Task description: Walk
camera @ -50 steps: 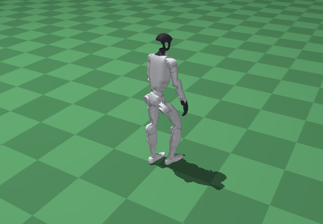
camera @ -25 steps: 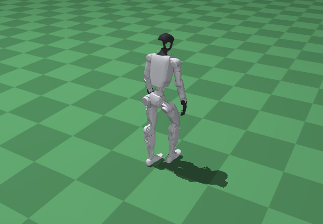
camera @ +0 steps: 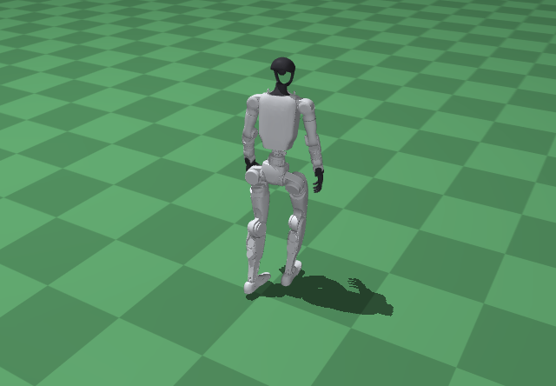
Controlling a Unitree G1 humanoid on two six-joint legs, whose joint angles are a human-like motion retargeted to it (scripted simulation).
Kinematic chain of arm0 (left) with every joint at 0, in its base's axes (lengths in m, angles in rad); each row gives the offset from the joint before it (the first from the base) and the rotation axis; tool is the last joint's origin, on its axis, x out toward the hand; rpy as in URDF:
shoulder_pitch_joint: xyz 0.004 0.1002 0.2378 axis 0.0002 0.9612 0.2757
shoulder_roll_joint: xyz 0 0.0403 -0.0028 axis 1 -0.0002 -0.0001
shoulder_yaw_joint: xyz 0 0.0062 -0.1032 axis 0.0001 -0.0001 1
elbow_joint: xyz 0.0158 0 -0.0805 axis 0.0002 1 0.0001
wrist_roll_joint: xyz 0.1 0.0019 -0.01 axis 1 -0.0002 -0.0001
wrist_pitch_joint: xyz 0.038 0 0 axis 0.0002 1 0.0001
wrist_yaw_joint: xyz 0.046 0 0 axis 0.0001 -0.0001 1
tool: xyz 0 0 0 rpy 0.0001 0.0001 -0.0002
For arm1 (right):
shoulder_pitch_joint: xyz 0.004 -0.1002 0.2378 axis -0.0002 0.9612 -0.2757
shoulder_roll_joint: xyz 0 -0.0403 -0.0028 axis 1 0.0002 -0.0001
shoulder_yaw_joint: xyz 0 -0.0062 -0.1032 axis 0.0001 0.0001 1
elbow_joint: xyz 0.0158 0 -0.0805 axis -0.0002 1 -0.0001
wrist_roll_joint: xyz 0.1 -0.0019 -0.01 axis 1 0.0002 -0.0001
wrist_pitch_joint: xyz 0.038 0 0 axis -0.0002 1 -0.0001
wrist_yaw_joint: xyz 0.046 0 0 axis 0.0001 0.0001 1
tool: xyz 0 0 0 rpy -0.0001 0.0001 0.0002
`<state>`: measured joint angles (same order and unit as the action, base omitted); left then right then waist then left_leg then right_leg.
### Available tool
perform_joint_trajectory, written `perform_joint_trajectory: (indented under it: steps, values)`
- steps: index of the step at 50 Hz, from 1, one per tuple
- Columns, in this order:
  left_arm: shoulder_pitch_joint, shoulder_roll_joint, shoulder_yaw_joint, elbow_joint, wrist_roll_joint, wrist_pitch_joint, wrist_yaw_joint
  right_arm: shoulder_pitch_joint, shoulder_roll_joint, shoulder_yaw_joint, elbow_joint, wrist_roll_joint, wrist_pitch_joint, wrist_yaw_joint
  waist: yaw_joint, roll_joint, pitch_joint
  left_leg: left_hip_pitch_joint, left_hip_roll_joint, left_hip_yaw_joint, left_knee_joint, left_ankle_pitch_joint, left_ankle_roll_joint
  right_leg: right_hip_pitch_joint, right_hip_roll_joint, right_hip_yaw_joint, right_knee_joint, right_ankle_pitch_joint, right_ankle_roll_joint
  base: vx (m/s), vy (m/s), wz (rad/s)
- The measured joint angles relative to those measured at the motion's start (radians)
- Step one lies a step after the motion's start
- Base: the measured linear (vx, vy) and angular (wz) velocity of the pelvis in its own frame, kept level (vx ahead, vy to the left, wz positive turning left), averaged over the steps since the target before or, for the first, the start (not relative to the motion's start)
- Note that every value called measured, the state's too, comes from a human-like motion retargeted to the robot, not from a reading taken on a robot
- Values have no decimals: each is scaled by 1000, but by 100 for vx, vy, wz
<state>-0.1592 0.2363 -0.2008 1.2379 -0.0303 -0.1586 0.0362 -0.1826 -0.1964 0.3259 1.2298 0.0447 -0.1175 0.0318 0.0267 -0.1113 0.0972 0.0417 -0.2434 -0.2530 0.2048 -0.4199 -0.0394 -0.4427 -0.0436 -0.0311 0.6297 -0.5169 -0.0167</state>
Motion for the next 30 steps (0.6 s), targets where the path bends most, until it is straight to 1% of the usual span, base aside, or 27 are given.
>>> perform_joint_trajectory:
  steps: [3, 5, 6, 7, 8, 11, 13, 15, 18, 21, 23, 26, 28, 30]
  values:
    - [-5, 4, 28, -15, -23, -10, 8, 16, -3, -7, -9, 10, -5, -3, 10, 14, 23, -71, 21, 56, 278, -82, -56, 73, 19, -38, -5, -19, -28, 19, -9, 73]
    - [-8, 7, 47, -35, -38, -17, 10, 29, -4, -13, -15, 17, -7, -1, 15, 34, 40, -139, 99, 162, 529, -78, -94, 122, 42, -79, -5, -35, -51, 15, -8, 105]
    - [-12, 8, 55, -51, -45, -19, 9, 33, -6, -17, -18, 21, -7, 2, 14, 52, 46, -180, 212, 259, 682, -15, -76, 148, 61, -111, -19, -37, -64, 13, -8, 129]
    - [-16, 8, 63, -67, -52, -22, 9, 38, -8, -21, -20, 23, -7, 4, 17, 68, 50, -218, 306, 330, 814, 32, -62, 171, 81, -138, -29, -38, -77, 13, -9, 117]
    - [-18, 7, 70, -83, -57, -25, 8, 45, -11, -23, -21, 23, -6, 4, 28, 82, 52, -250, 359, 348, 900, 44, -55, 186, 102, -153, -34, -39, -88, 15, -9, 88]
    - [-26, 4, 88, -131, -67, -30, 5, 59, -20, -32, -17, 19, 0, 9, 66, 109, 56, -340, 475, 368, 1078, 25, -23, 241, 152, -186, -67, -37, -108, 18, -9, 65]
    - [-40, 9, 99, -160, -68, -26, -3, 51, -25, -41, -6, 11, 6, 18, 93, 115, 65, -397, 523, 367, 1129, -12, 3, 306, 180, -199, -150, -11, -114, 22, -8, 61]
    - [-35, 6, 107, -178, -66, -27, -4, 57, -26, -39, 1, 0, 10, 22, 123, 125, 71, -443, 558, 370, 1142, -64, 24, 344, 194, -209, -158, -19, -114, 25, -6, 50]
    - [-39, 14, 114, -186, -62, -21, -17, 37, -30, -45, 13, -17, 16, 36, 154, 101, 88, -496, 535, 394, 1041, -115, 44, 425, 174, -218, -225, -15, -104, 29, -4, 49]
    - [-25, 16, 113, -171, -55, -13, -25, 23, -32, -44, 18, -28, 15, 40, 176, 89, 92, -540, 497, 416, 883, -120, 40, 472, 152, -227, -244, -25, -93, 32, 0, 38]
    - [-14, 16, 111, -154, -50, -5, -31, 10, -33, -42, 21, -35, 12, 41, 182, 79, 90, -564, 460, 430, 753, -94, 29, 496, 133, -234, -254, -31, -83, 34, 3, 37]
    - [2, 14, 108, -121, -41, 7, -39, -14, -37, -34, 24, -50, 8, 42, 181, 64, 79, -591, 391, 440, 538, -27, 10, 515, 105, -246, -259, -38, -69, 34, 6, 35]
    - [19, 11, 103, -101, -35, 14, -42, -25, -37, -27, 22, -60, 4, 39, 181, 70, 73, -620, 367, 431, 460, -5, -3, 522, 99, -253, -236, -51, -62, 34, 9, 26]
    - [22, 12, 105, -76, -32, 20, -52, -50, -40, -22, 22, -70, 1, 40, 172, 51, 54, -596, 311, 444, 261, 72, -5, 515, 74, -257, -234, -57, -56, 37, 9, 27]
